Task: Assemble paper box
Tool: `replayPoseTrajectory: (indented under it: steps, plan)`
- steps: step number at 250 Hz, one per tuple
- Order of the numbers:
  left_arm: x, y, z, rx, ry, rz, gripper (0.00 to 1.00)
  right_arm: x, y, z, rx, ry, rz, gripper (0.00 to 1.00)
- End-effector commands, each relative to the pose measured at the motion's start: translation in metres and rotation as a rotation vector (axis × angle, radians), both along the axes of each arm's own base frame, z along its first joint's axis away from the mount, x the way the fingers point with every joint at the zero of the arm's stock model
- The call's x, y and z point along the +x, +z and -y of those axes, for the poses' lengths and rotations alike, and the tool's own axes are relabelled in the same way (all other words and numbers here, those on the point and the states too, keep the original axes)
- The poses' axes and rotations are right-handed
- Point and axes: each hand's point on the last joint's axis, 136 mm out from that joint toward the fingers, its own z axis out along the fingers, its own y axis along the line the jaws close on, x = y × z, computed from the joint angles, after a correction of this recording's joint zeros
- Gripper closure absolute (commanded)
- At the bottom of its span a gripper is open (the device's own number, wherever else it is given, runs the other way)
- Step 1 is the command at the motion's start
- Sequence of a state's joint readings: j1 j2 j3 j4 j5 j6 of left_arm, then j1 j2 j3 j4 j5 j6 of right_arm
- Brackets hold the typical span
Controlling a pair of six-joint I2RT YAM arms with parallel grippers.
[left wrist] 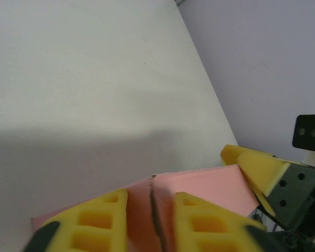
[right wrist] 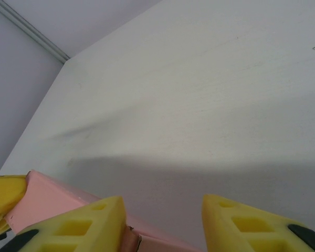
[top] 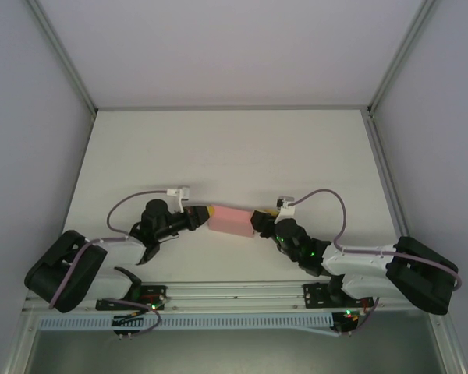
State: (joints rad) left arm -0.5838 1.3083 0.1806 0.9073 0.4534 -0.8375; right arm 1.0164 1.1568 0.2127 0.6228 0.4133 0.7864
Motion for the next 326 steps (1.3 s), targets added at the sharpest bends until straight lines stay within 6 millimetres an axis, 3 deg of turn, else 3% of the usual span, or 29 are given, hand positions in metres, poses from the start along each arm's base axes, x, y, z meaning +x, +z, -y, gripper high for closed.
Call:
replayPoseTrajectory:
  steps: [1,9,56,86,103,144,150,206,268,297,326]
  plan:
    - [-0.053,-0.057,0.002,0.131,-0.189,-0.204,0.72,-0.036,-0.100,0.051,-0.398,0.062,-0.203,0.58]
    - [-0.055,-0.062,0.000,0.143,-0.187,-0.223,0.69,-0.036,-0.100,0.052,-0.405,0.066,-0.195,0.58]
    - [-0.036,-0.036,0.015,0.128,-0.203,-0.183,0.60,-0.029,-0.082,0.043,-0.408,0.069,-0.177,0.55]
    - [-0.021,-0.024,0.018,0.196,-0.184,-0.164,0.43,-0.021,-0.060,0.040,-0.408,0.030,-0.177,0.44]
    - [-0.010,-0.021,0.013,0.254,-0.138,-0.157,0.28,-0.017,-0.045,0.035,-0.403,0.029,-0.167,0.43]
    - [0.005,0.000,0.005,0.321,-0.080,-0.100,0.07,-0.008,-0.020,0.030,-0.394,0.006,-0.139,0.41]
    - [0.006,0.003,0.004,0.329,-0.072,-0.092,0.01,-0.007,-0.016,0.029,-0.395,0.007,-0.134,0.39]
    - [0.030,0.027,-0.028,0.496,0.105,-0.029,0.00,0.002,0.016,0.021,-0.355,-0.004,-0.083,0.27]
    - [0.067,0.076,-0.086,0.692,0.439,0.060,0.00,0.012,0.066,0.010,-0.354,0.046,0.009,0.08]
    - [0.075,0.090,-0.098,0.733,0.495,0.097,0.00,0.008,0.074,-0.007,-0.442,0.224,0.087,0.00]
    - [0.083,0.097,-0.115,0.752,0.558,0.096,0.00,-0.019,0.071,-0.040,-0.548,0.574,0.171,0.00]
